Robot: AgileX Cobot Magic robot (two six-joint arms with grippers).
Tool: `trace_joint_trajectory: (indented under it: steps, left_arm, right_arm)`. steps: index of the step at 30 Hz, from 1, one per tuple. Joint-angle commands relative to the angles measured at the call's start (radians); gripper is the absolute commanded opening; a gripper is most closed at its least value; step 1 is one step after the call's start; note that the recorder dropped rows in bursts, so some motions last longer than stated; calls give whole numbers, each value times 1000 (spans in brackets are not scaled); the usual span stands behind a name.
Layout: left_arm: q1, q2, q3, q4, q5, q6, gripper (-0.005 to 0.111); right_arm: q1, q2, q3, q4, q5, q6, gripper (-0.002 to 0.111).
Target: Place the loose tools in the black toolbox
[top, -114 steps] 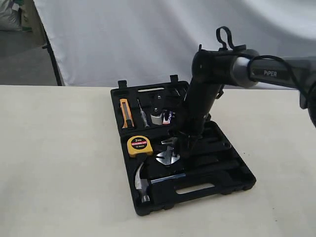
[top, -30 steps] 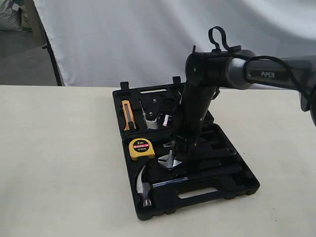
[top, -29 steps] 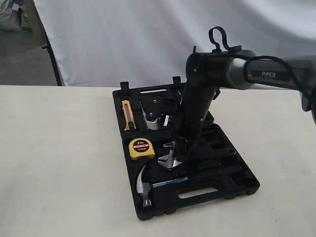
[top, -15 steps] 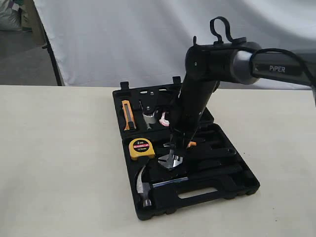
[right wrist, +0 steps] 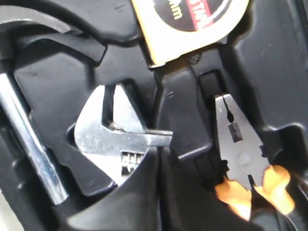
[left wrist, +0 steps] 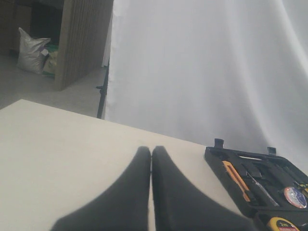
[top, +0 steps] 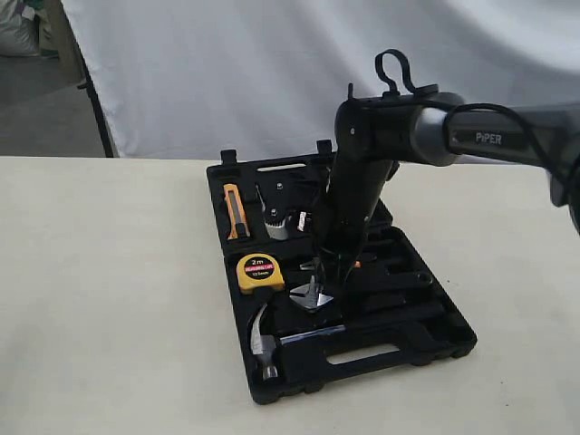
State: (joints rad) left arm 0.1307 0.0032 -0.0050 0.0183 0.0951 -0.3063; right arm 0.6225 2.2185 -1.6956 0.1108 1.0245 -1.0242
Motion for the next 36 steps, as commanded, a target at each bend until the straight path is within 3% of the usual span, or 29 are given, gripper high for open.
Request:
trace_joint_trajectory:
  steps: [1, 9, 16, 21, 28, 36]
  left_arm:
    - [25, -3, -3, 4, -7, -5, 1]
    - [25, -3, -3, 4, -7, -5, 1]
    - [25, -3, -3, 4, -7, -5, 1]
    - [25, -3, -3, 4, -7, -5, 1]
    - [25, -3, -3, 4, -7, -5, 1]
    - [25, -3, -3, 4, -7, -5, 1]
  right_arm:
    - [-2, 5, 22, -33, 24, -11, 0]
    - [-27, -101, 22, -49, -17, 12, 0]
    - [-149, -144, 22, -49, -66, 162, 0]
    - [-223, -121, 26, 62, -67, 190, 0]
    - [-220, -82, 59, 111, -94, 157, 0]
    - [-231, -35, 139, 93, -254, 105, 0]
